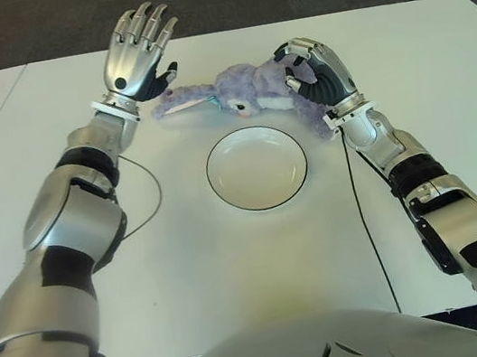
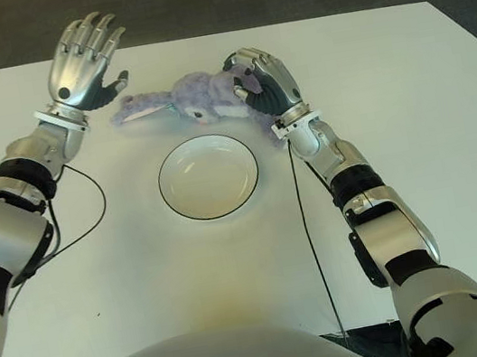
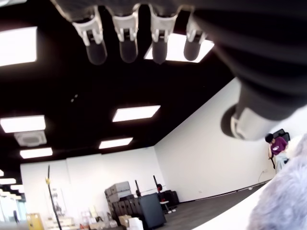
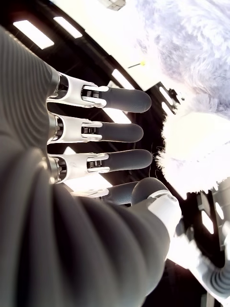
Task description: Put the doll into the plate.
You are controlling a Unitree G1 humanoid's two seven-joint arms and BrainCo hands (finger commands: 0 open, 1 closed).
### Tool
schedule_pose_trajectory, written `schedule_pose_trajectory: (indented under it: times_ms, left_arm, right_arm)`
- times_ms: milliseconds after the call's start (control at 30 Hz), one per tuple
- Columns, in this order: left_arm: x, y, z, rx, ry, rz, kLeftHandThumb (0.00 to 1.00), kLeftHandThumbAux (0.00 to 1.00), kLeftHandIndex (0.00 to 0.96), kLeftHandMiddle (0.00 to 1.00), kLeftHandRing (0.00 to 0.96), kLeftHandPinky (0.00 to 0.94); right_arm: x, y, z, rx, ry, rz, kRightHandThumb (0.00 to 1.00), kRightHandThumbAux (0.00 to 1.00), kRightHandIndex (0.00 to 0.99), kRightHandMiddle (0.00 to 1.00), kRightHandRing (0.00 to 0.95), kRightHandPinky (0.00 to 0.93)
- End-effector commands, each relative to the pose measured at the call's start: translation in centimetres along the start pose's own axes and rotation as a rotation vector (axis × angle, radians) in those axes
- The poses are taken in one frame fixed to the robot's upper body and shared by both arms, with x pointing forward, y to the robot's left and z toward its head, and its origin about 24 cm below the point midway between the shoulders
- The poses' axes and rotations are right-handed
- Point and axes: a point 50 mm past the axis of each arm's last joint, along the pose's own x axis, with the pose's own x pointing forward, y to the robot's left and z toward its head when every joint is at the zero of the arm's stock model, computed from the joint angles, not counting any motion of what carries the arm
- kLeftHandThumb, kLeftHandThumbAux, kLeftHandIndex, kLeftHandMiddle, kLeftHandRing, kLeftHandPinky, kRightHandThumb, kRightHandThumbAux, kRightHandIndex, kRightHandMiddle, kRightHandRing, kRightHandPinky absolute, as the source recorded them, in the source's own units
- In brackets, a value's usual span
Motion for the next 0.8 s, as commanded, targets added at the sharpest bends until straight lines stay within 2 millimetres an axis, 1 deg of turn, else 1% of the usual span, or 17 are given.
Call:
schedule_pose_trajectory:
  times_ms: [33,333,400,533,667,767,800]
  left_arm:
    - [-0.8,0.1,-1.2,0.108,-0.064,-0.033,0.434,0.532,0.014,0.0,0.0,0.0]
    - [-0.8,0.3,-1.8,0.174,-0.08,-0.051,0.433,0.511,0.008,0.0,0.0,0.0]
    - [-0.8,0.2,-1.8,0.175,-0.078,-0.067,0.381,0.54,0.003,0.0,0.0,0.0]
    - [-0.8,0.1,-1.7,0.163,-0.075,-0.089,0.346,0.557,0.0,0.0,0.0,0.0]
    - [-1.1,-0.8,-0.6,0.13,-0.092,-0.14,0.3,0.575,0.003,0.0,0.0,0.0]
    - [-1.4,-1.3,0.0,0.118,-0.121,-0.182,0.236,0.573,0.009,0.0,0.0,0.0]
    - [-1.5,-1.4,0.1,0.118,-0.128,-0.192,0.178,0.577,0.005,0.0,0.0,0.0]
  right_arm:
    - [0.1,0.2,-0.3,-0.001,0.036,-0.015,0.701,0.719,0.439,0.872,0.877,0.884]
    - [0.4,0.1,-0.4,-0.013,0.042,-0.039,0.7,0.719,0.439,0.871,0.875,0.886]
    - [0.5,0.0,-0.5,-0.012,0.042,-0.044,0.7,0.719,0.439,0.872,0.876,0.885]
    - [0.5,0.0,-0.5,-0.013,0.04,-0.051,0.701,0.719,0.439,0.872,0.876,0.886]
    - [0.8,-0.5,-0.5,-0.028,0.033,-0.066,0.701,0.719,0.439,0.871,0.877,0.887]
    - [1.4,-1.4,-0.5,-0.045,0.022,-0.076,0.702,0.718,0.44,0.864,0.87,0.872]
    - [1.5,-1.7,-0.5,-0.049,0.02,-0.076,0.7,0.718,0.438,0.853,0.862,0.862]
